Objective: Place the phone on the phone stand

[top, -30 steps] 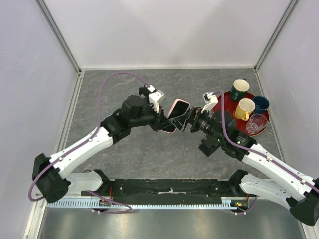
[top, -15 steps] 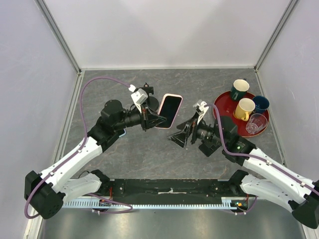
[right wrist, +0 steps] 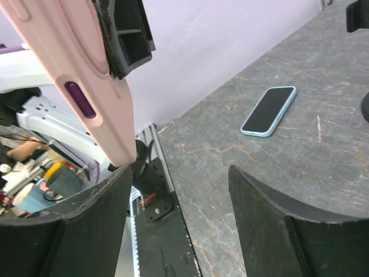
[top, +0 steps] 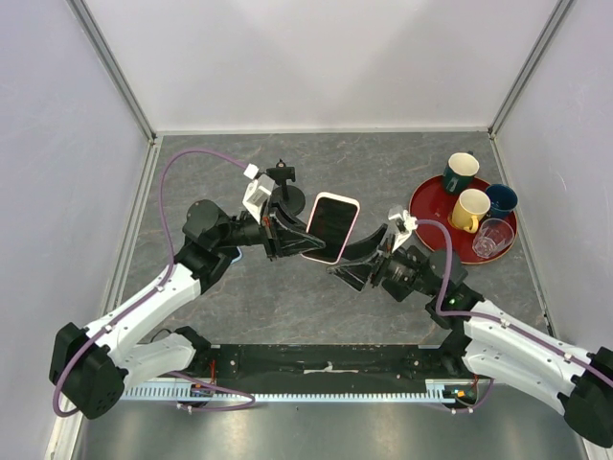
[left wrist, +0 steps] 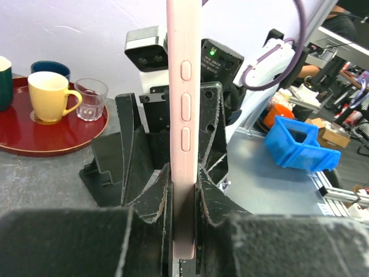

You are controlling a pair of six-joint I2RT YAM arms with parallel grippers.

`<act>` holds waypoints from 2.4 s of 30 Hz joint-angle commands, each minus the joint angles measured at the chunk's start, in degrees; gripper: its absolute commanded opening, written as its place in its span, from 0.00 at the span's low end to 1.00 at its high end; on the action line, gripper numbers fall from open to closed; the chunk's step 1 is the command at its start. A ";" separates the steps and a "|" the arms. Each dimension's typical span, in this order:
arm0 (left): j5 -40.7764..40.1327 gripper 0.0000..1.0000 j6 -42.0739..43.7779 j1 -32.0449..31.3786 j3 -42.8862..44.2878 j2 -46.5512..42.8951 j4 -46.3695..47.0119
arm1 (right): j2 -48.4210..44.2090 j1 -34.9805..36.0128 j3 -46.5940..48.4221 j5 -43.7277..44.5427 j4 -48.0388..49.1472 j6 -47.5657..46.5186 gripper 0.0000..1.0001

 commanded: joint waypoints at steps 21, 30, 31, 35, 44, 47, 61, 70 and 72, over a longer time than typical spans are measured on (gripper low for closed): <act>3.06 0.02 -8.26 -0.52 0.06 2.08 12.23 | 5.19 0.97 -3.34 -3.40 31.97 12.39 0.44; 0.34 0.02 -7.48 -2.54 0.06 1.03 9.60 | 8.45 2.11 -1.58 -1.48 31.97 11.77 0.35; 0.25 0.02 -6.86 -2.63 0.15 0.86 9.07 | 8.54 2.29 -1.49 -1.30 32.23 11.86 0.34; -0.63 0.02 -5.54 -3.25 0.76 0.50 6.70 | 8.63 2.64 -1.31 -1.12 33.11 12.04 0.35; -1.51 0.02 -3.43 -4.65 1.99 0.15 2.12 | 5.90 2.99 -0.17 0.02 26.62 7.92 0.01; -1.33 0.02 -1.24 -4.74 3.31 -0.11 -1.47 | 3.89 2.99 0.44 0.98 18.03 3.97 0.00; 2.62 0.66 2.54 -4.66 7.36 1.82 -8.78 | -2.45 3.08 -0.43 -5.77 5.16 -4.31 0.00; 1.57 0.49 4.13 -4.21 7.62 1.56 -10.71 | -0.16 2.99 0.71 -8.06 3.67 -6.24 0.00; 0.87 0.49 4.22 -4.04 7.62 1.47 -10.89 | -0.43 2.99 0.27 -7.63 3.14 -6.68 0.00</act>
